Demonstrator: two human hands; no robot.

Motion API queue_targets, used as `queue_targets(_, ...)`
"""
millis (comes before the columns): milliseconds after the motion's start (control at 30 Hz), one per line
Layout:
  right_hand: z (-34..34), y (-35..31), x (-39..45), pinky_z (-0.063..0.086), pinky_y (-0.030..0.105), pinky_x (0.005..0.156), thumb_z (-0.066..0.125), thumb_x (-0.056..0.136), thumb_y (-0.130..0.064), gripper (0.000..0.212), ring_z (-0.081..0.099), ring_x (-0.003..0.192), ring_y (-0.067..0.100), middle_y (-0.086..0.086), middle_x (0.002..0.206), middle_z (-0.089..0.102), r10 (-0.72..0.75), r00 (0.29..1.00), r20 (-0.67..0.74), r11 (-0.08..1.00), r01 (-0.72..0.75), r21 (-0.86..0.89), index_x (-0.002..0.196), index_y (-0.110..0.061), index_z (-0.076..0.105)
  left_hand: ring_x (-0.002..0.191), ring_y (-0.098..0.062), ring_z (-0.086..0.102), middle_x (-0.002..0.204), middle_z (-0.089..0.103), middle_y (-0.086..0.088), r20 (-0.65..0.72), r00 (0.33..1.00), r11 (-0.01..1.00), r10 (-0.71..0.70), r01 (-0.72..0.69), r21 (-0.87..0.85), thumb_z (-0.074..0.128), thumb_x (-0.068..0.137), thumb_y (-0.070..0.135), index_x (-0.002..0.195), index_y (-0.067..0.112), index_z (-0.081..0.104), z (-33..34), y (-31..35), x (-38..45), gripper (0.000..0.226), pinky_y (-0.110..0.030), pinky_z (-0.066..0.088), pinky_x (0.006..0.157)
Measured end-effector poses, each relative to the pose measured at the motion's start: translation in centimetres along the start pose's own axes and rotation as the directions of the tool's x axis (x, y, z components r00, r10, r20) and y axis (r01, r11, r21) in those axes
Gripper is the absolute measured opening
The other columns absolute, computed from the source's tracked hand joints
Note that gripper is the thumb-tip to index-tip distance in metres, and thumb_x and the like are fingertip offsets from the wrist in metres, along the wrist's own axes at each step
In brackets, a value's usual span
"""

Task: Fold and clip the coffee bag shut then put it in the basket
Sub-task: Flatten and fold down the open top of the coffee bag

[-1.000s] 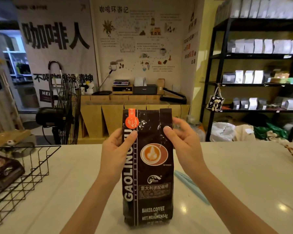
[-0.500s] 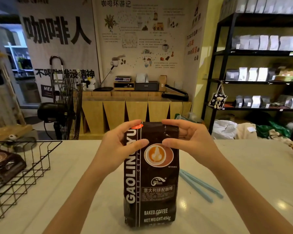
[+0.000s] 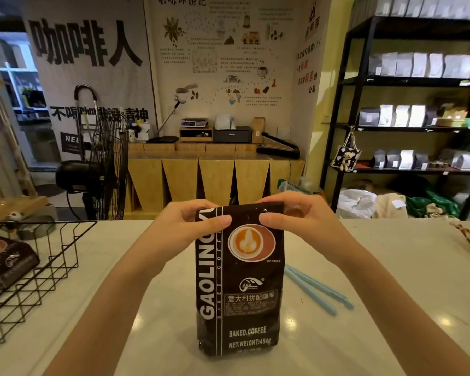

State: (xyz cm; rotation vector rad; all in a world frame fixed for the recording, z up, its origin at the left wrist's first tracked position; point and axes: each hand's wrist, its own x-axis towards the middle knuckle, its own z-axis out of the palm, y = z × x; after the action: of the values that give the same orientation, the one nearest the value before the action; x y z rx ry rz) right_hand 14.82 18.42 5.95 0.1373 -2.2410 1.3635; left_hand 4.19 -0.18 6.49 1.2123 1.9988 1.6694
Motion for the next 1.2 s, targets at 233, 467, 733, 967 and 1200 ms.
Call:
queue_targets(233,0.1,-0.2,-0.1,0.041,0.041,0.099,0.064,0.065,-0.054,0.024,0.039,0.127,0.011,-0.028,0.117,0.048,0.032,0.999,-0.028,0.994,-0.034,-0.101,0.089,-0.049,0.064,0.066,-0.005,0.069,0.065,0.072,0.015,-0.065,0.998,1.000,0.010,-0.009,0.006,0.068,0.069,0.024,0.089,0.024,0.062,0.3,0.0,0.5,0.021,-0.011,0.051,0.050)
queue_targets(467,0.7,0.3,-0.2,0.055,0.015,0.061,0.061,0.080,-0.019,0.012,0.071,0.074,0.009,-0.011,0.069,0.075,0.080,0.995,-0.051,0.983,-0.070,0.171,0.086,-0.027,0.067,0.057,-0.008,0.069,0.056,0.071,0.011,-0.167,0.984,0.997,0.065,-0.070,-0.026,0.071,0.067,0.012,0.074,0.015,0.065,0.7,-0.2,0.6,0.010,-0.013,0.050,0.047)
queue_targets(733,0.6,0.9,0.1,0.056,0.017,0.062,0.064,0.078,-0.012,0.013,0.072,0.070,0.012,-0.008,0.065,0.075,0.086,0.989,-0.120,0.976,-0.060,0.208,0.082,-0.022,0.070,0.061,-0.013,0.070,0.060,0.073,0.004,-0.177,0.983,0.981,0.040,-0.073,-0.182,0.073,0.056,0.015,0.072,0.017,0.068,1.1,-1.2,1.2,0.016,-0.019,0.054,0.053)
queue_targets(967,0.9,1.1,0.3,0.055,0.017,0.061,0.065,0.075,-0.016,0.010,0.072,0.069,0.012,-0.007,0.066,0.075,0.056,0.991,-0.122,0.981,-0.031,0.194,0.081,-0.021,0.071,0.061,-0.014,0.070,0.060,0.073,0.003,-0.050,0.999,0.973,0.003,-0.014,-0.231,0.063,0.061,0.033,0.065,0.025,0.071,1.7,-0.5,1.5,0.012,-0.021,0.056,0.056)
queue_targets(1200,0.4,0.5,0.2,0.058,0.023,0.067,0.062,0.074,-0.026,0.035,0.072,0.081,0.015,-0.005,0.074,0.075,0.064,0.998,-0.027,0.984,-0.059,0.165,0.109,-0.024,0.060,0.054,-0.015,0.068,0.054,0.070,0.001,-0.117,0.992,0.970,0.043,-0.069,-0.231,0.062,0.066,0.029,0.069,0.012,0.069,2.2,-0.6,1.8,0.018,-0.023,0.055,0.051)
